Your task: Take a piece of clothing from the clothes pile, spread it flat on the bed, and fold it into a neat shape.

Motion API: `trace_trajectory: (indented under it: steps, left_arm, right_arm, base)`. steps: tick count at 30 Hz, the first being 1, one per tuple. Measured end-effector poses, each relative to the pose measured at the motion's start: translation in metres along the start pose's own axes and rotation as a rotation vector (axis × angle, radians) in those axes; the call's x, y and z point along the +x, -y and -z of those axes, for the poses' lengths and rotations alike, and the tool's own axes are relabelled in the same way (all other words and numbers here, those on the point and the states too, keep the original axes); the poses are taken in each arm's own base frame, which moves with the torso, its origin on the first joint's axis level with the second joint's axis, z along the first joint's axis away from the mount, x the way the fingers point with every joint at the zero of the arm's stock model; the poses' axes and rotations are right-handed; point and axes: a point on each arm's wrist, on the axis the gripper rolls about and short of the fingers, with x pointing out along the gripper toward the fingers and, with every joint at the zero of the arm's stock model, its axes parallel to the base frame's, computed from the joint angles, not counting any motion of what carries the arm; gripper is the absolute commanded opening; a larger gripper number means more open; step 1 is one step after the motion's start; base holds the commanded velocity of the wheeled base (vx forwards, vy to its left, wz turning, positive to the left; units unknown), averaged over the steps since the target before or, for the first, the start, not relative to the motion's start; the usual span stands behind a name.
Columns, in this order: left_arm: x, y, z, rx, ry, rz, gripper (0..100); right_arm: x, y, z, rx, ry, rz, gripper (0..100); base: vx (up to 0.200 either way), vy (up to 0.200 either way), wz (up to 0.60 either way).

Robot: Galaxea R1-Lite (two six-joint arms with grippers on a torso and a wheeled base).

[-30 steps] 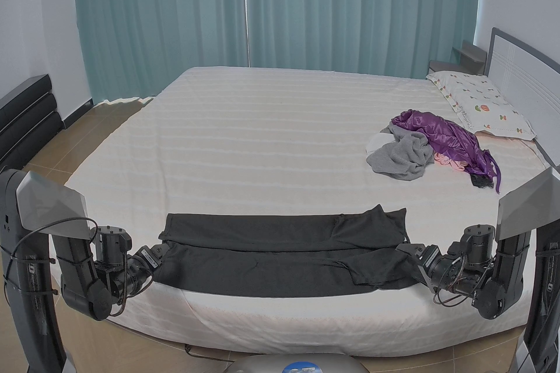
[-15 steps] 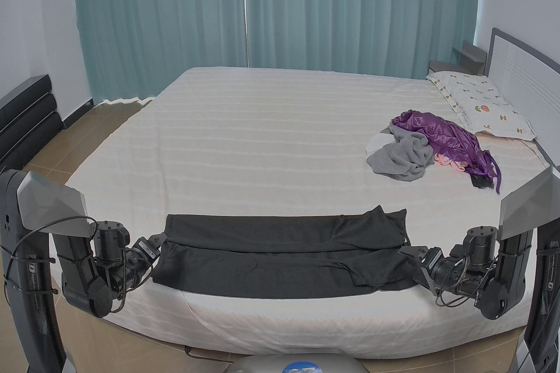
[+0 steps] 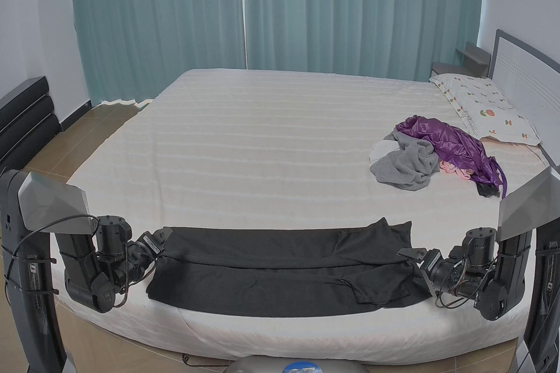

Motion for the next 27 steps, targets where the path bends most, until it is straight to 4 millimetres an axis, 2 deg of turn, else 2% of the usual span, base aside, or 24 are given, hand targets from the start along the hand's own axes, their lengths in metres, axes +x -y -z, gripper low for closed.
trace_trajectory:
  steps: [6,17,27]
  left_arm:
    - [0.017,0.002,-0.007,0.055,-0.009,0.017,100]
    - [0.043,-0.004,-0.003,0.211,-0.083,0.009,100]
    - [0.049,-0.011,0.007,0.257,-0.110,-0.004,100]
  right_arm:
    - [0.000,0.000,0.000,-0.001,-0.001,0.001,100]
    - [0.000,0.000,0.001,-0.003,-0.004,0.001,100]
    - [0.001,0.000,0.002,-0.004,-0.006,0.002,100]
  base:
    - [0.000,0.000,0.00]
    - [0.000,0.000,0.00]
    - [0.000,0.000,0.00]
